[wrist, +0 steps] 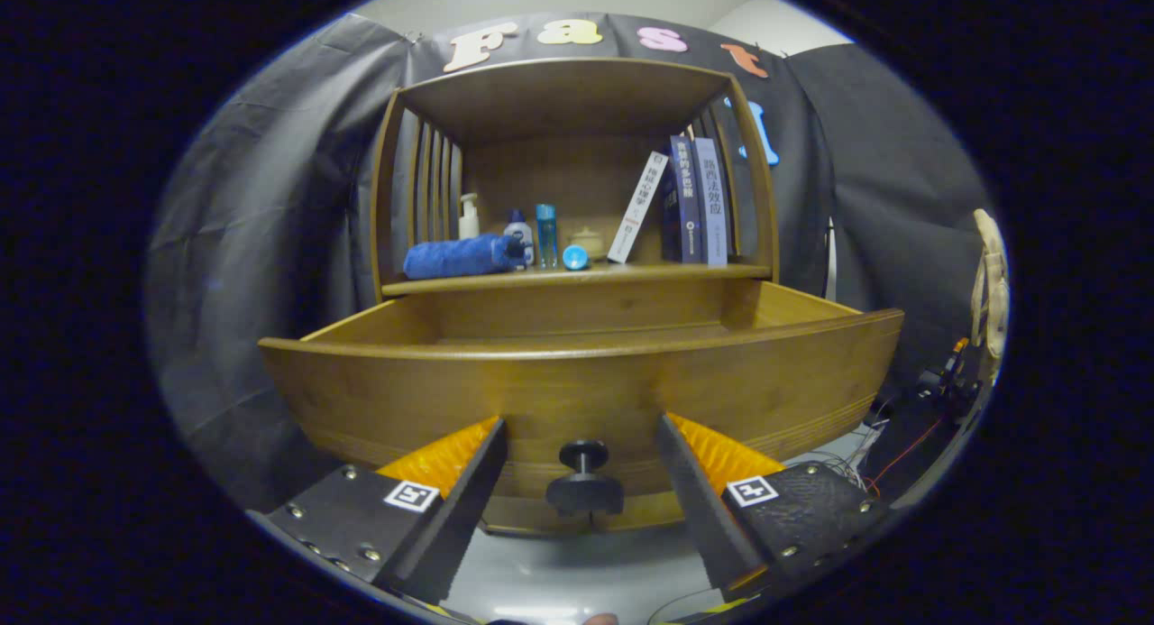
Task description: Pull open the drawer, take out the items inside it, and place them on the countertop above the cabinet.
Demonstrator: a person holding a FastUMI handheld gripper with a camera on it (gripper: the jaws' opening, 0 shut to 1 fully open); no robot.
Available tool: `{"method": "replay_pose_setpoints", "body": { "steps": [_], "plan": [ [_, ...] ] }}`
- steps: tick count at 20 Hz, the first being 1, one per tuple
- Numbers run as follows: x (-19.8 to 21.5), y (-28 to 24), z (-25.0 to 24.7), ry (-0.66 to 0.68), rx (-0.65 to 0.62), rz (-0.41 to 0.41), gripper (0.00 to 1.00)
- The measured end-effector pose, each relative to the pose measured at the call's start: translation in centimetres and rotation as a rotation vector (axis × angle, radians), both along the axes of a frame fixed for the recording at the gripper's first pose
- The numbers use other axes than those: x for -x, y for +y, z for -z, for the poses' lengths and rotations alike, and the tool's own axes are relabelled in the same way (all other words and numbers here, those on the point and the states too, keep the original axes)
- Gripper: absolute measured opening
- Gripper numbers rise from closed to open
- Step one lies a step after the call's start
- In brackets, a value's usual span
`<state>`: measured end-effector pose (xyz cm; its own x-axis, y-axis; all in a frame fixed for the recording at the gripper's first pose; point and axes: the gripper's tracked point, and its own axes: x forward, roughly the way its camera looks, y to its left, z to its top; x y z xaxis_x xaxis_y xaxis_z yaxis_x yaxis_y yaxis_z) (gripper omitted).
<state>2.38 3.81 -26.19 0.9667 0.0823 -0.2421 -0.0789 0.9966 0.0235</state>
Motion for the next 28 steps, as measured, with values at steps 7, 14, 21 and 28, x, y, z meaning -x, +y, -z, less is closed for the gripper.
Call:
{"method": "replay_pose_setpoints", "body": {
  "steps": [7, 14, 21, 28],
  "plan": [
    [-0.8, 0.3, 0.1, -0.008, 0.004, -0.009, 0.99],
    [-3.7, 0.8, 0.2, 0.013, -0.003, -0.013, 0.99],
    [-8.0, 1.4, 0.2, 0.012, -0.005, -0.015, 0.98],
    [-12.4, 1.9, 0.5, 0.018, 0.0, -0.015, 0.98]
  ]
}}
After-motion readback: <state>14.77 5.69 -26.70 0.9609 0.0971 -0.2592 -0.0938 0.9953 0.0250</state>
